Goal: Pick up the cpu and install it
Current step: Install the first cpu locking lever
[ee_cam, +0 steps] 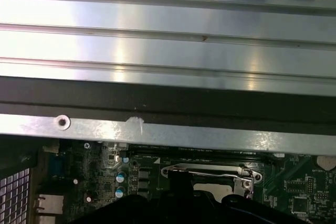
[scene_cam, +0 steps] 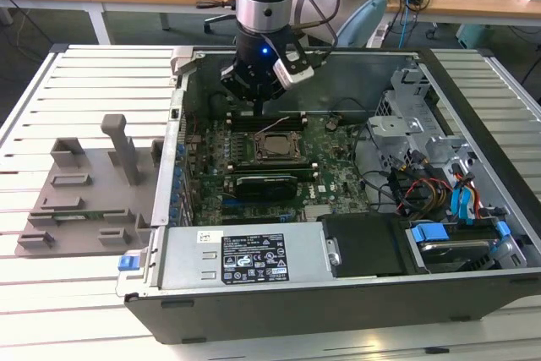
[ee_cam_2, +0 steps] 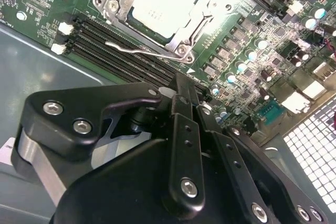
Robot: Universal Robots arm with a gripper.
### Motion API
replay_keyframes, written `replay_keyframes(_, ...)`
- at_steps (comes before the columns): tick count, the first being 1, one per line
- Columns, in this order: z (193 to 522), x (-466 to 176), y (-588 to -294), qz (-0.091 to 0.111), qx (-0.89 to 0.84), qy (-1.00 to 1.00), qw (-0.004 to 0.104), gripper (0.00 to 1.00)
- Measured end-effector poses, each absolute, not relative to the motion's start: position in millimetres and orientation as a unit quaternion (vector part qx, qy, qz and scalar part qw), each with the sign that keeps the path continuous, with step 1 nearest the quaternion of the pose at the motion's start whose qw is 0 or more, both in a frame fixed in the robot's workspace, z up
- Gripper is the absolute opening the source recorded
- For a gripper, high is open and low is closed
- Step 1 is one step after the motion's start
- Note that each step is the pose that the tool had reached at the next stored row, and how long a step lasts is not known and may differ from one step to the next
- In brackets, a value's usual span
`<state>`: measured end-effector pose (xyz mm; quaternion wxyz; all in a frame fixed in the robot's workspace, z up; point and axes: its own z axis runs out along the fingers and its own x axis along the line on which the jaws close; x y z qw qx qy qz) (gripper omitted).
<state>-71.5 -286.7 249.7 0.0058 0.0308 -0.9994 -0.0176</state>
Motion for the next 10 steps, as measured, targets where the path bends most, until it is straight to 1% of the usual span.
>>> replay_keyframes(10, 249.4, -71.4, -286.7, -0.018, 0.031, -0.999, 0.006, 0.11)
